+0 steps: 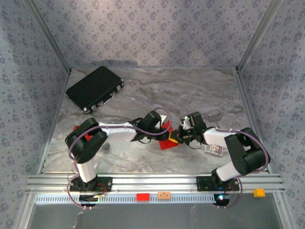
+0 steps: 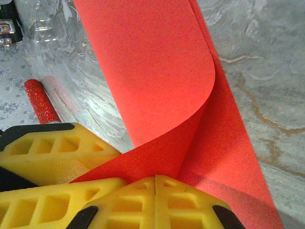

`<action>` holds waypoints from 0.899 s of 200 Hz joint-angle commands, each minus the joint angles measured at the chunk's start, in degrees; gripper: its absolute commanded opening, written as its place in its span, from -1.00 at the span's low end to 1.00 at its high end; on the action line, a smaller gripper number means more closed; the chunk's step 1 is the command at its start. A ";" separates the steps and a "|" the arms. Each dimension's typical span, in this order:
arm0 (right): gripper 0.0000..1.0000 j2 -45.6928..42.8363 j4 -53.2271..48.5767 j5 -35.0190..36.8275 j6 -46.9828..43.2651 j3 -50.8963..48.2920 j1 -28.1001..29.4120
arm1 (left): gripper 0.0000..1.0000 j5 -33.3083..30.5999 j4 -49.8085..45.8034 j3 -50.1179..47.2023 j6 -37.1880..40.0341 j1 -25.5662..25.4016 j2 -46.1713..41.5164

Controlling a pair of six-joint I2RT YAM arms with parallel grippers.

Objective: Fold a paper plane with a square sheet of paper (pick it up from the middle)
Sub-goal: Fold the triangle a second time at the center of the table.

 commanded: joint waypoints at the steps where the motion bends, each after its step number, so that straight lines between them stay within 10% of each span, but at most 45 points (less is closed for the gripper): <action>1: -0.89 0.48 0.11 -0.69 0.19 0.47 -0.28 | -0.63 -0.72 0.59 -0.50 0.35 0.32 -2.06; 180: -0.89 0.53 0.06 -0.71 0.21 0.64 -0.27 | -0.66 1.33 -0.90 1.44 1.22 0.41 0.30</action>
